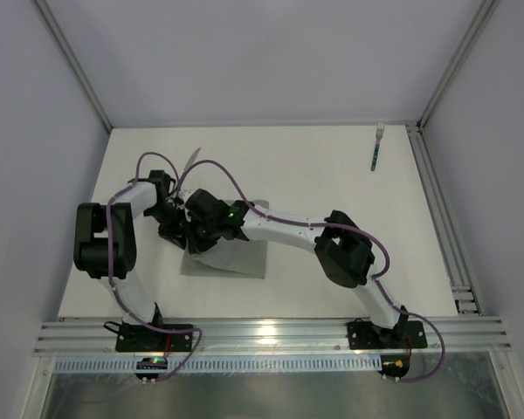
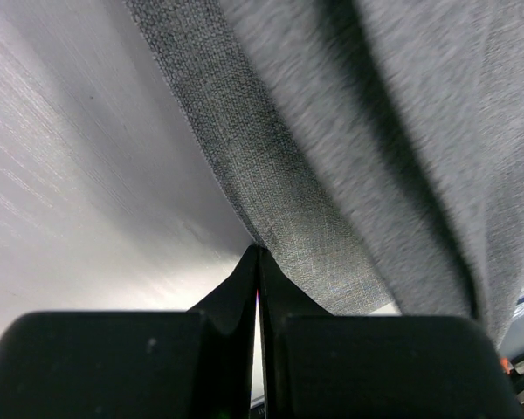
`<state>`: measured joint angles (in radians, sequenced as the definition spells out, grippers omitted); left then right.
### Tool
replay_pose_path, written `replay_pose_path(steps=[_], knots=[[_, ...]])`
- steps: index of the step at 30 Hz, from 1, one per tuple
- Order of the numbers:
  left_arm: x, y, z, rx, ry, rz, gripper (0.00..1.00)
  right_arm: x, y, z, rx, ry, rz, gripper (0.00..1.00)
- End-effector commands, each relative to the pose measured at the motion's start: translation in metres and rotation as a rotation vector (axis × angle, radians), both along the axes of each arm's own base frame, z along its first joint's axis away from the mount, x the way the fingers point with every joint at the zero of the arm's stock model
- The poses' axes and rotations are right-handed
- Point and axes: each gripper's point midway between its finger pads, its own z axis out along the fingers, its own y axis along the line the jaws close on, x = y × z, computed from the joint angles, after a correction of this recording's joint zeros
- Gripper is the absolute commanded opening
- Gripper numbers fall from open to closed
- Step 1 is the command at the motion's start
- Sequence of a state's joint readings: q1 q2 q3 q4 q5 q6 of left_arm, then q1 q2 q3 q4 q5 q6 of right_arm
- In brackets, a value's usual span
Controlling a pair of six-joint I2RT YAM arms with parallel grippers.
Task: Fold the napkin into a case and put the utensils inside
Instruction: Fold the rectangle-folded napkin at the center of the board.
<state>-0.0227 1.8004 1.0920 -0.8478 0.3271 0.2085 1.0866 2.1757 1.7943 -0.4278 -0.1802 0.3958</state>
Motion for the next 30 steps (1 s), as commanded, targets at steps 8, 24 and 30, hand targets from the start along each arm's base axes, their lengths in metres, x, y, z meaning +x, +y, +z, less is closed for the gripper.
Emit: replay_pose_path(steps=[8, 24, 30], knots=[[0.002, 0.002, -0.011, -0.016, 0.009, 0.012, 0.0, -0.008, 0.019, -0.013, 0.077, 0.061, -0.003, 0.03], [0.014, 0.028, 0.015, 0.031, -0.057, 0.073, 0.08, -0.018, 0.03, 0.008, 0.168, 0.078, 0.052, 0.6], [0.016, 0.035, 0.044, 0.063, -0.131, 0.067, 0.18, -0.023, 0.016, 0.067, 0.238, -0.007, 0.1, 0.68]])
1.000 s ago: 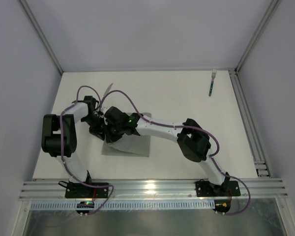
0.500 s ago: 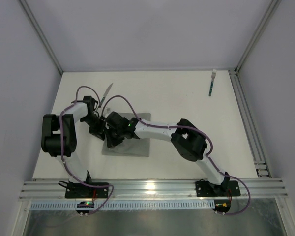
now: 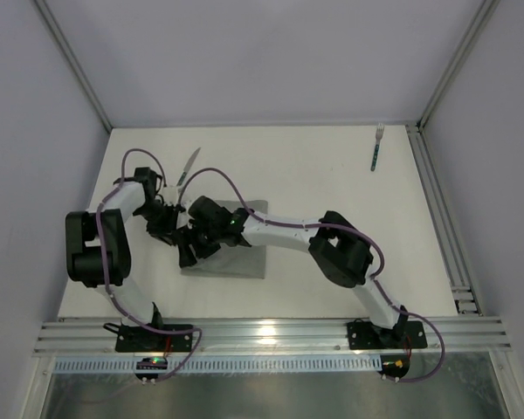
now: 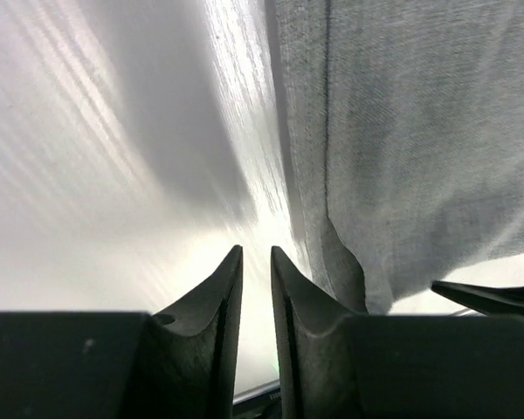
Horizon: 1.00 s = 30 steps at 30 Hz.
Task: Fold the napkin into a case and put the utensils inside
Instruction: Fold the rectangle-folded napkin at the center of the board, then smooth out the square-folded napkin at the center of the board.
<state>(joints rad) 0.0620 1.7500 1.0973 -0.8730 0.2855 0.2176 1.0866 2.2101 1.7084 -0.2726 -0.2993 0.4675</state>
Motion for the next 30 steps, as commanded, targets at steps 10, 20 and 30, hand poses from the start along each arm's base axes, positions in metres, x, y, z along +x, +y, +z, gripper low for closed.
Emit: replay_pose_path(steps=[10, 20, 30], knots=[[-0.02, -0.014, 0.073, -0.006, -0.141, -0.142, 0.42, 0.032, -0.113, 0.078, 0.081, -0.093, -0.213, 0.54], [-0.042, -0.059, 0.047, 0.024, -0.093, -0.324, 0.45, 0.009, -0.165, 0.005, -0.074, -0.031, -0.227, 0.4], [-0.064, -0.036, 0.008, 0.147, 0.066, -0.381, 0.17, -0.013, -0.186, -0.045, -0.15, 0.085, -0.27, 0.15]])
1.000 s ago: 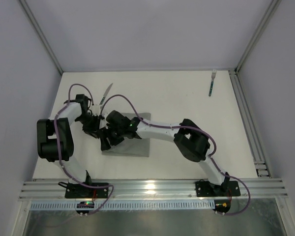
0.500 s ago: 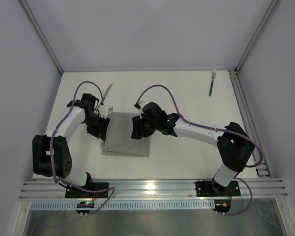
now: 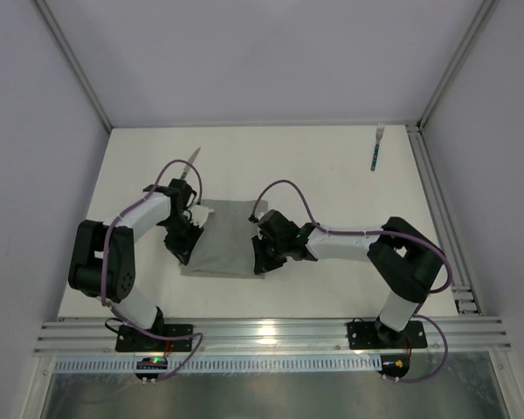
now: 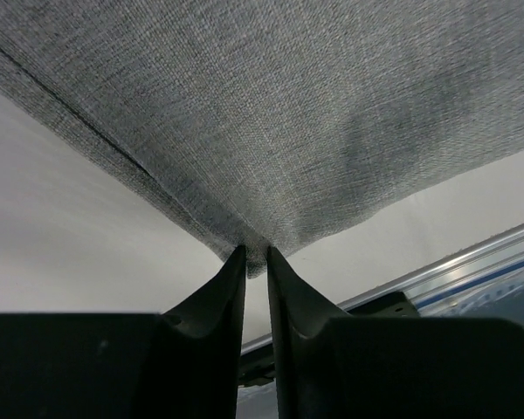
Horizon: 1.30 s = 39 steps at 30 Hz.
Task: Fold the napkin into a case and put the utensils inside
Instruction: Smooth out the square-folded napkin at the center of the board, then move the square-folded napkin to the center of the board.
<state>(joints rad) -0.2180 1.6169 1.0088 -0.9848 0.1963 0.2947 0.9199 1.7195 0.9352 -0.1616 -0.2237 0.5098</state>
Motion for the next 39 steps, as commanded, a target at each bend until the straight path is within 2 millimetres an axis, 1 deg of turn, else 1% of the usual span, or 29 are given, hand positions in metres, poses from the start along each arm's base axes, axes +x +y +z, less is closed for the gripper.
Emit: replay_pose_path(steps=[1, 4, 7, 8, 9, 12, 13, 14, 15, 16, 18, 19, 20, 21, 22, 23, 24, 25, 26, 29, 30, 31, 32, 34, 35, 37, 38, 39], knots=[[-0.008, 0.012, -0.006, 0.071, 0.026, -0.037, 0.17, -0.004, 0.0, -0.01, 0.013, 0.028, -0.027, 0.15], [-0.014, 0.018, -0.011, 0.107, 0.052, -0.059, 0.15, -0.01, -0.005, -0.018, 0.003, 0.06, -0.035, 0.11], [-0.024, 0.02, -0.014, 0.117, 0.08, -0.088, 0.15, -0.015, -0.009, -0.019, 0.003, 0.067, -0.041, 0.09], [-0.029, 0.021, -0.015, 0.123, 0.091, -0.097, 0.15, -0.014, -0.009, -0.016, 0.008, 0.061, -0.045, 0.09], [-0.029, 0.022, -0.014, 0.123, 0.085, -0.107, 0.16, -0.014, -0.01, -0.015, 0.006, 0.061, -0.046, 0.09], [-0.029, 0.02, -0.01, 0.111, 0.067, -0.116, 0.2, -0.013, -0.009, -0.003, 0.017, 0.045, -0.032, 0.09], [-0.028, 0.019, -0.008, 0.1, 0.062, -0.117, 0.21, -0.008, -0.002, 0.009, 0.039, 0.024, -0.023, 0.09], [-0.028, 0.015, -0.004, 0.081, 0.065, -0.114, 0.24, -0.007, -0.002, 0.02, 0.045, 0.007, -0.008, 0.09], [-0.023, 0.012, 0.002, 0.066, 0.047, -0.114, 0.27, -0.002, 0.001, 0.03, 0.06, -0.011, -0.007, 0.09], [-0.02, 0.01, 0.008, 0.053, 0.03, -0.113, 0.29, 0.012, 0.005, 0.047, 0.088, -0.037, -0.026, 0.11], [-0.014, 0.007, 0.02, 0.036, 0.006, -0.103, 0.35, 0.031, -0.003, 0.063, 0.106, -0.042, -0.08, 0.18], [-0.013, 0.006, 0.026, 0.033, -0.011, -0.098, 0.38, 0.053, -0.015, 0.07, 0.114, -0.05, -0.143, 0.24], [-0.011, 0.006, 0.029, 0.034, -0.022, -0.092, 0.39, 0.064, -0.021, 0.073, 0.114, -0.059, -0.169, 0.28], [-0.011, 0.007, 0.032, 0.039, -0.032, -0.091, 0.43, 0.077, -0.028, 0.071, 0.088, -0.085, -0.2, 0.33], [-0.011, 0.008, 0.033, 0.043, -0.04, -0.09, 0.44, 0.09, -0.029, 0.078, 0.088, -0.104, -0.216, 0.46], [-0.01, 0.01, 0.034, 0.05, -0.052, -0.085, 0.46, 0.105, -0.037, 0.077, 0.08, -0.108, -0.248, 0.52], [-0.011, 0.012, 0.032, 0.064, -0.052, -0.084, 0.47, 0.115, -0.039, 0.076, 0.077, -0.106, -0.262, 0.56], [-0.012, 0.014, 0.028, 0.075, -0.046, -0.081, 0.47, 0.126, -0.034, 0.071, 0.089, -0.082, -0.267, 0.58], [-0.014, 0.015, 0.025, 0.082, -0.031, -0.076, 0.47, 0.138, -0.04, 0.066, 0.094, -0.069, -0.293, 0.61], [-0.018, 0.015, 0.016, 0.088, 0.0, -0.065, 0.47, 0.163, -0.035, 0.053, 0.111, -0.065, -0.316, 0.63], [-0.017, 0.016, 0.014, 0.091, -0.002, -0.062, 0.47, 0.174, -0.032, 0.056, 0.126, -0.075, -0.321, 0.63], [-0.017, 0.015, 0.014, 0.088, -0.004, -0.059, 0.47, 0.179, -0.028, 0.054, 0.138, -0.072, -0.314, 0.63], [-0.016, 0.014, 0.014, 0.086, -0.006, -0.059, 0.47, 0.179, -0.023, 0.041, 0.138, -0.036, -0.304, 0.63], [-0.016, 0.013, 0.017, 0.076, -0.018, -0.053, 0.47, 0.186, -0.014, 0.036, 0.16, -0.017, -0.309, 0.64], [-0.015, 0.013, 0.019, 0.075, -0.022, -0.053, 0.48, 0.187, -0.014, 0.023, 0.149, 0.006, -0.315, 0.63], [-0.015, 0.013, 0.021, 0.077, -0.033, -0.051, 0.48, 0.192, -0.012, 0.017, 0.156, 0.021, -0.345, 0.59], [-0.016, 0.014, 0.022, 0.077, -0.033, -0.051, 0.48, 0.192, -0.012, 0.008, 0.154, 0.043, -0.356, 0.55], [-0.018, 0.015, 0.022, 0.082, -0.031, -0.052, 0.48, 0.194, -0.015, 0.004, 0.157, 0.054, -0.373, 0.48]])
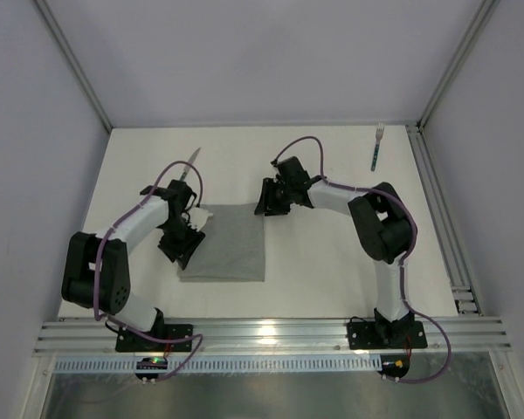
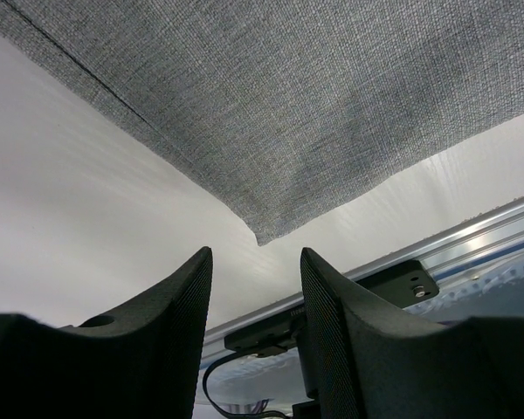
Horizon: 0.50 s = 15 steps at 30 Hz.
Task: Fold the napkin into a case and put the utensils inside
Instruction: Move the square-folded napkin to the center of the board.
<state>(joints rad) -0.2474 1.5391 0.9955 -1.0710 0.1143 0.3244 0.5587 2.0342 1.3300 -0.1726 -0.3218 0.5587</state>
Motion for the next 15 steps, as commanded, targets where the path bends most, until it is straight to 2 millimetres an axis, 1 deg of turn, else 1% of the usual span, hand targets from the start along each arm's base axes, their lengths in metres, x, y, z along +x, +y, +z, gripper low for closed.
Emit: replay_pose_path(steps=[1, 5, 6, 7, 9, 11, 12, 13, 14, 15], knots=[[-0.001, 0.002, 0.006, 0.002, -0.029, 0.009, 0.48, 0.012, 0.005, -0.003, 0.055, 0.013, -0.048, 0.45], [-0.004, 0.002, 0.004, 0.001, -0.024, 0.01, 0.48, 0.015, -0.003, -0.005, 0.078, 0.012, -0.102, 0.35], [-0.004, 0.002, 0.004, 0.001, -0.027, 0.01, 0.48, 0.013, -0.006, -0.006, 0.079, 0.016, -0.11, 0.33], [-0.004, 0.002, 0.005, 0.0, -0.03, 0.013, 0.48, 0.013, -0.006, -0.006, 0.081, 0.009, -0.11, 0.28], [-0.003, 0.002, 0.005, -0.003, -0.035, 0.015, 0.48, 0.009, -0.009, -0.008, 0.075, 0.014, -0.113, 0.24], [-0.003, 0.001, 0.006, -0.004, -0.038, 0.012, 0.48, 0.007, -0.011, -0.007, 0.075, 0.008, -0.12, 0.18], [-0.002, 0.001, 0.006, -0.006, -0.039, 0.015, 0.48, 0.001, -0.016, -0.013, 0.063, 0.023, -0.129, 0.16], [-0.002, 0.001, 0.007, -0.006, -0.041, 0.015, 0.48, 0.005, -0.017, -0.005, 0.082, -0.006, -0.147, 0.14], [-0.002, 0.0, 0.008, -0.01, -0.044, 0.012, 0.48, 0.004, -0.02, -0.004, 0.087, -0.01, -0.158, 0.11], [-0.002, 0.0, 0.008, -0.01, -0.044, 0.013, 0.48, -0.003, -0.029, -0.012, 0.077, 0.012, -0.179, 0.09]])
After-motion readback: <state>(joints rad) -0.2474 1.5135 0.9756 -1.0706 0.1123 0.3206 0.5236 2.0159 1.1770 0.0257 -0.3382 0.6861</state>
